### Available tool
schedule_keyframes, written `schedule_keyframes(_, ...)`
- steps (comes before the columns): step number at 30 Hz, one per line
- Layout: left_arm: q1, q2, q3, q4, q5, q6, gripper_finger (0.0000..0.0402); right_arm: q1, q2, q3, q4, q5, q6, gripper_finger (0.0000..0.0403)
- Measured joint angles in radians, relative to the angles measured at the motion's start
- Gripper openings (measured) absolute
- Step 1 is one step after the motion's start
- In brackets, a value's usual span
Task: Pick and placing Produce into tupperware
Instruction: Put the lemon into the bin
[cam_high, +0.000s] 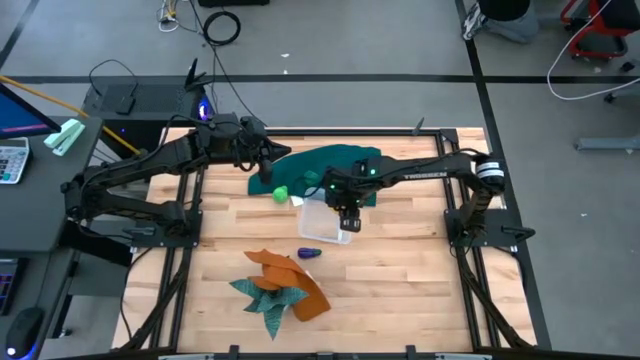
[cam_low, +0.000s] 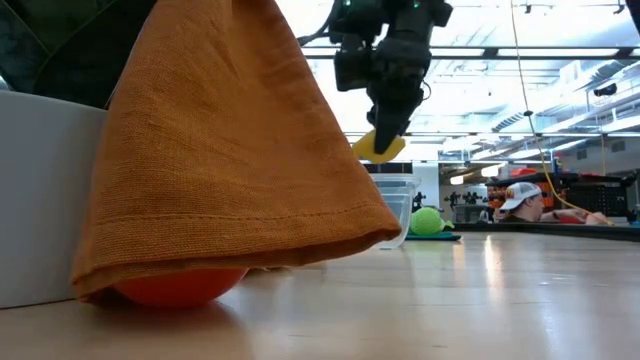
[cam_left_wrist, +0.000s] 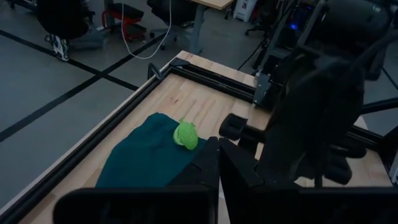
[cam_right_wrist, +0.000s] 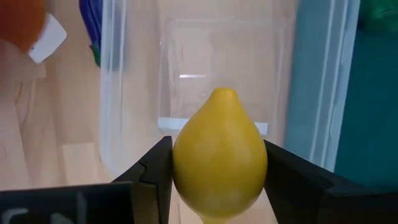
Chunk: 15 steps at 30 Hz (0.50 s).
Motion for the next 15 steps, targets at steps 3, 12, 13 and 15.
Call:
schedule_keyframes(3, -0.001, 0.000, 0.000, 0.000, 0.000, 0.000, 0.0012, 0.000, 0.021, 0.000, 0.039, -0.001, 0.011, 0.0160)
schedule_keyframes(12, -0.001, -0.003, 0.000, 0.001, 0.001, 0.002, 0.0027, -0.021, 0.071, 0.000, 0.109, -0.008, 0.030, 0.0160)
schedule_keyframes(13, -0.001, -0.005, 0.000, 0.000, 0.001, 0.002, 0.0028, -0.025, 0.079, -0.001, 0.110, -0.008, 0.033, 0.0160)
schedule_keyframes(15, -0.001, -0.011, 0.000, -0.001, 0.001, 0.002, 0.0029, -0.035, 0.094, -0.001, 0.118, -0.011, 0.033, 0.0160)
